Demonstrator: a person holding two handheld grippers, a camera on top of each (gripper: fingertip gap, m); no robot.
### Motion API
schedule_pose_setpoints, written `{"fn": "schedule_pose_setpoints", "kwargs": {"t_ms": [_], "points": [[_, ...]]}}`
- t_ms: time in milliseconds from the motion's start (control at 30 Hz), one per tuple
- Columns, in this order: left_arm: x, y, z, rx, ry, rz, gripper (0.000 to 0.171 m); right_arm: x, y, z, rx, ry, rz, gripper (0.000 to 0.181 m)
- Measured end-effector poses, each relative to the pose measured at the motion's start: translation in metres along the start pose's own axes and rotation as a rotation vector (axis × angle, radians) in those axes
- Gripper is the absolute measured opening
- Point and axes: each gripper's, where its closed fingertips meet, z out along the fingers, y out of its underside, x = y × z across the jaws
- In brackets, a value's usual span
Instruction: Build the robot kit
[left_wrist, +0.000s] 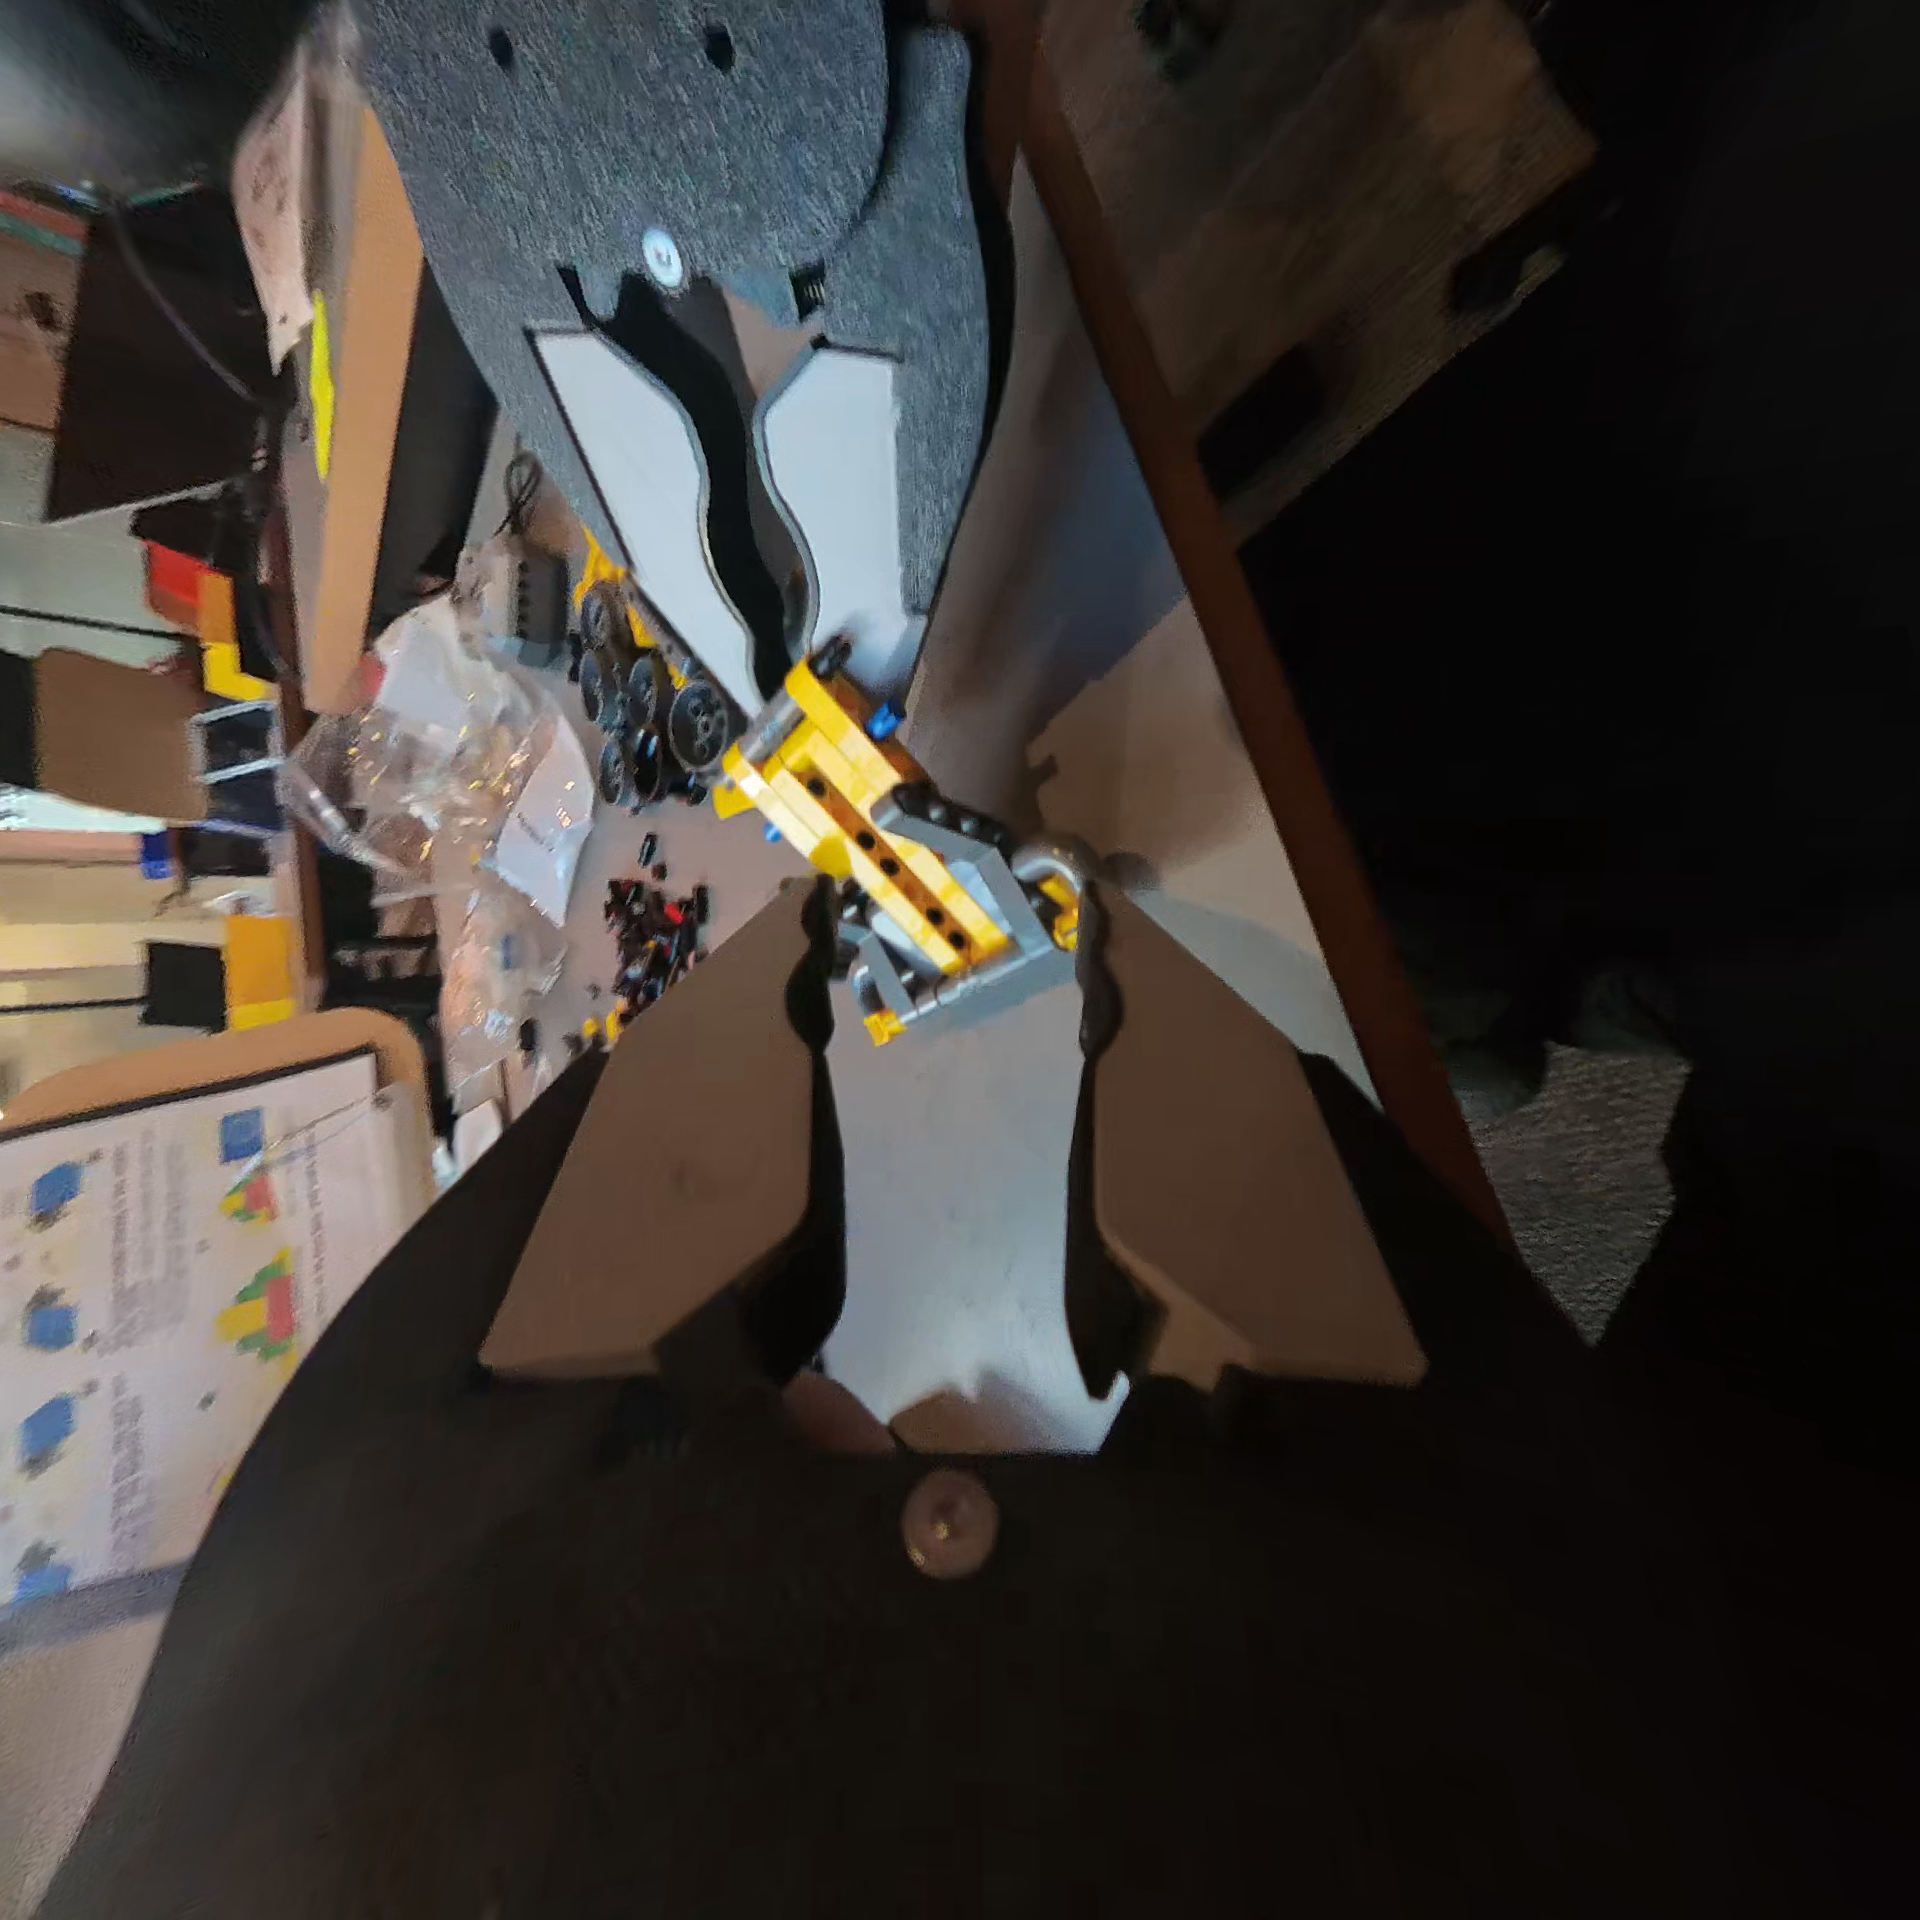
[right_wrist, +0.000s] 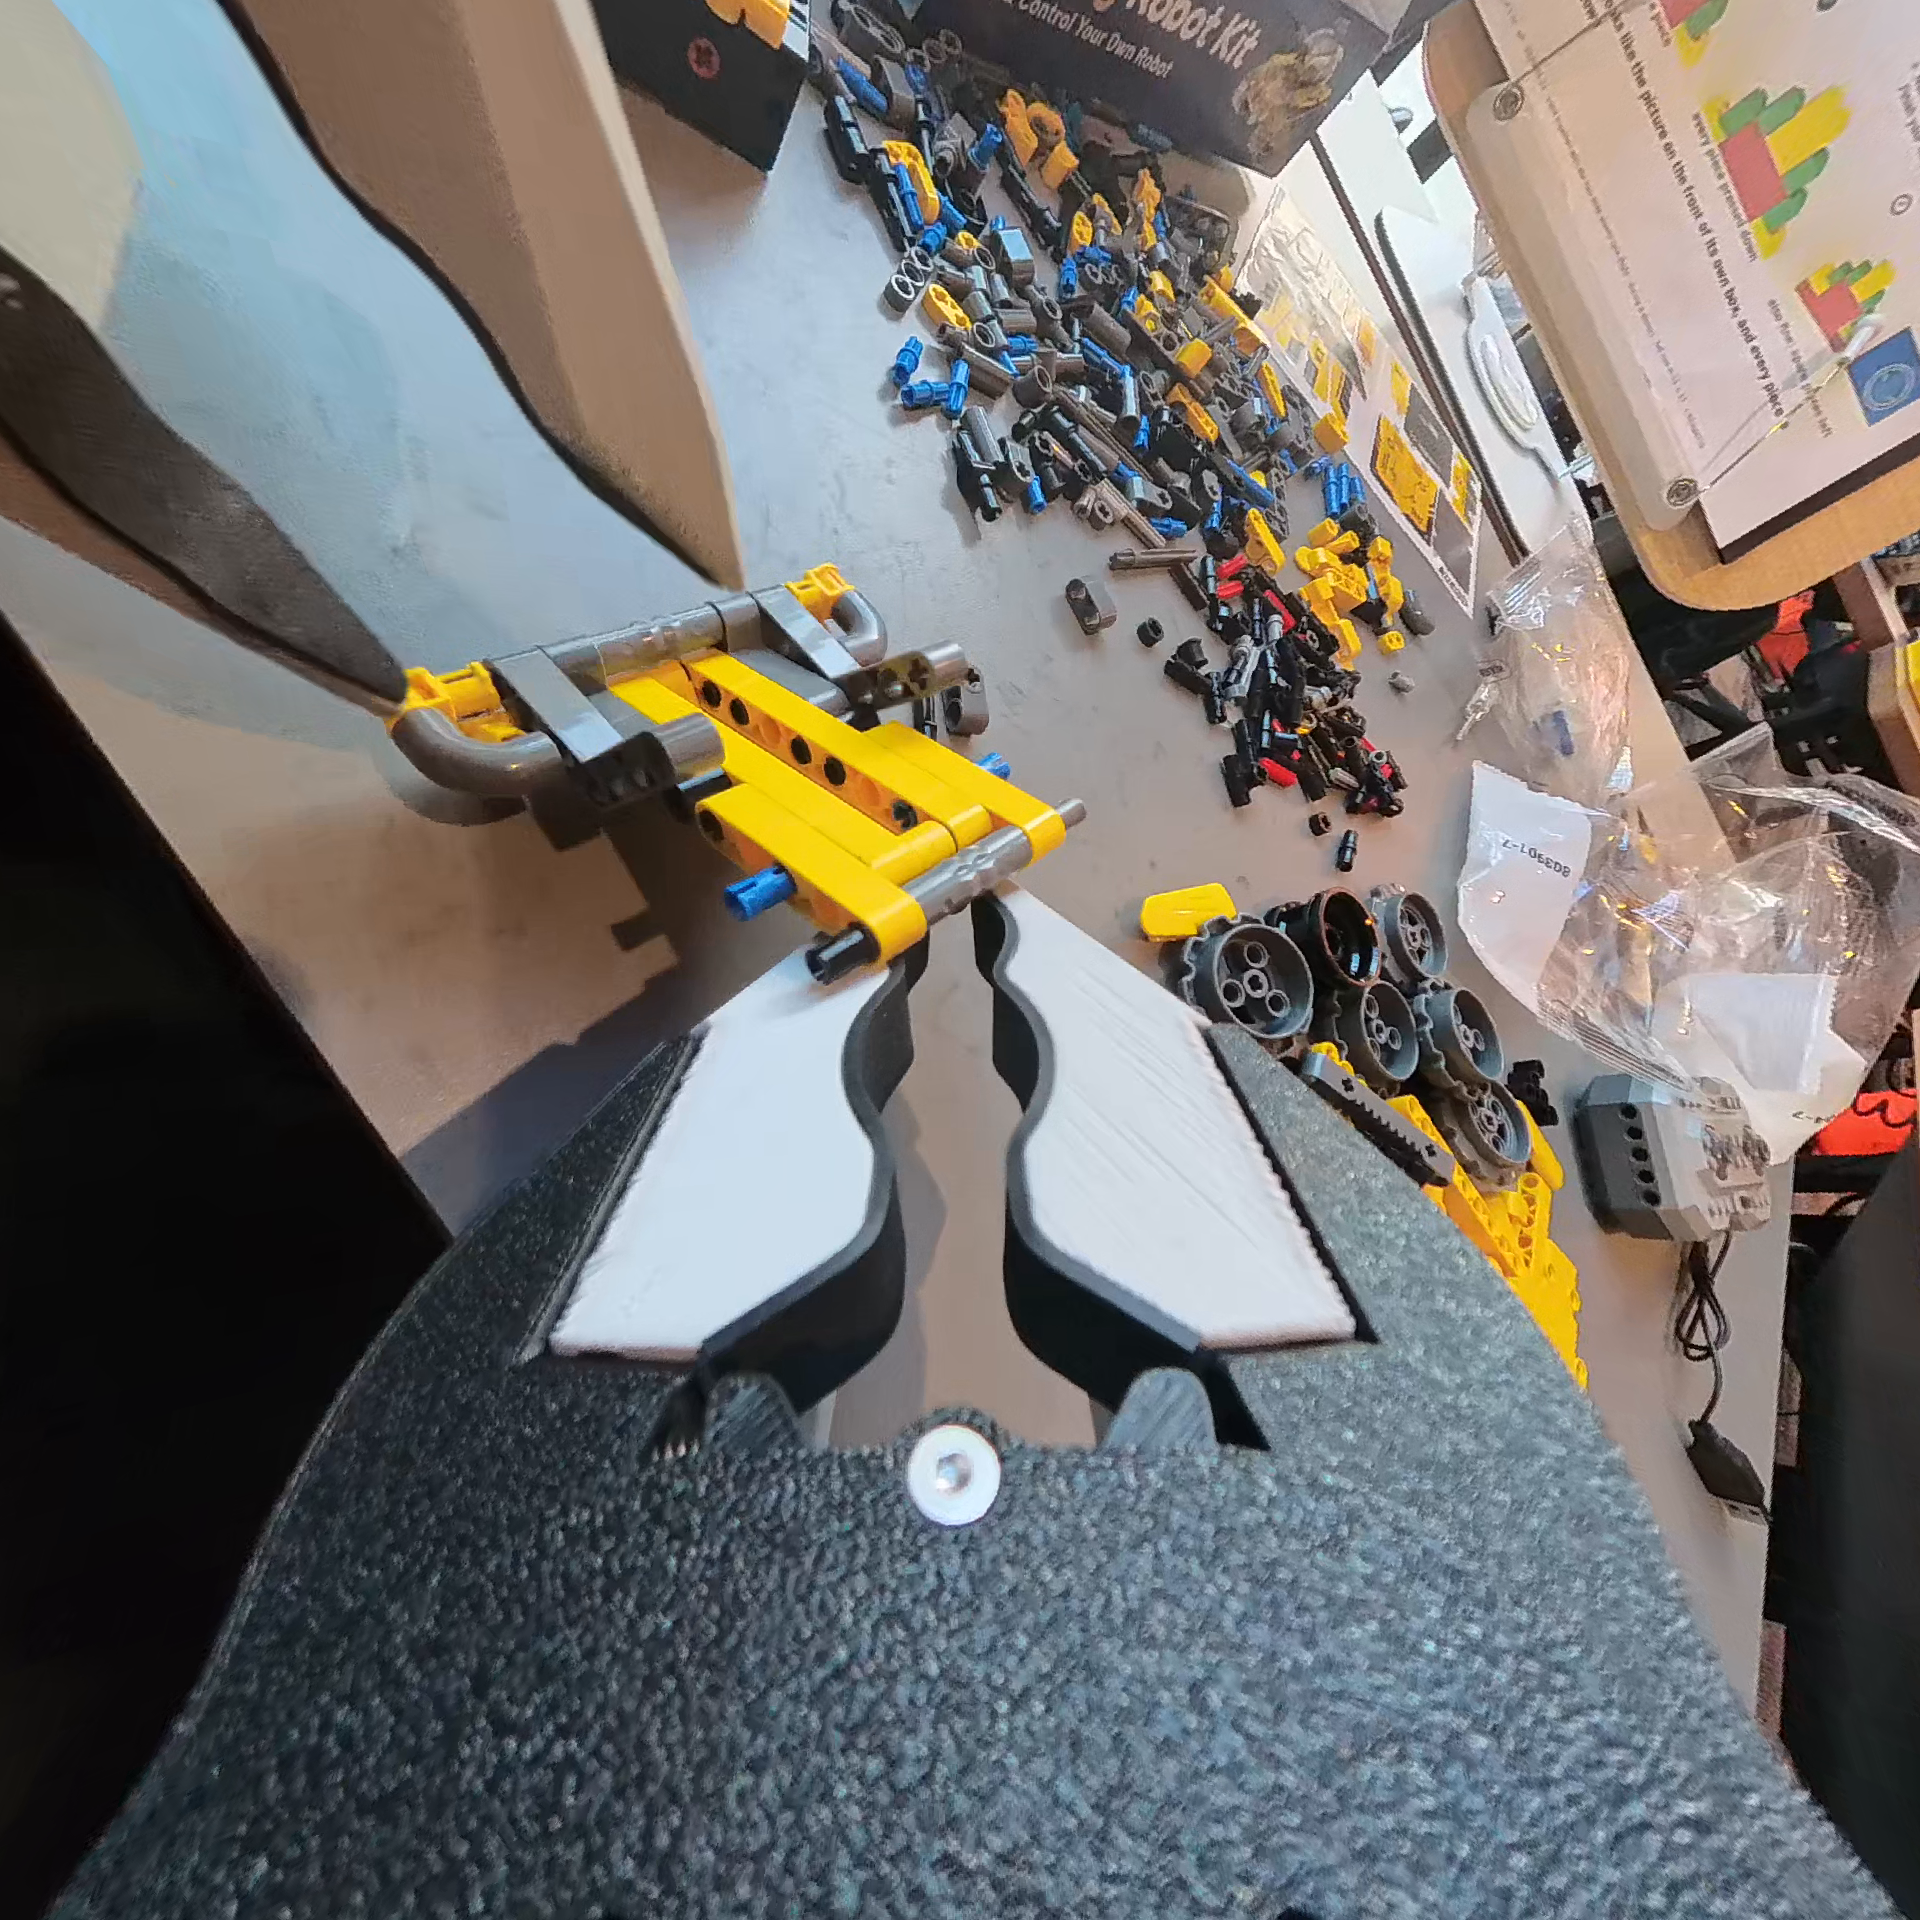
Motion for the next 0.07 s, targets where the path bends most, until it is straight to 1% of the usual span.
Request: {"fn": "schedule_pose_setpoints", "kwargs": {"t_ms": [67], "points": [[0.0001, -0.0119, -0.0044, 0.048, 0.097, 0.008, 0.036, -0.0006, 0.0013, 0.0005, -0.001, -0.005, 0.004, 0.004]]}}
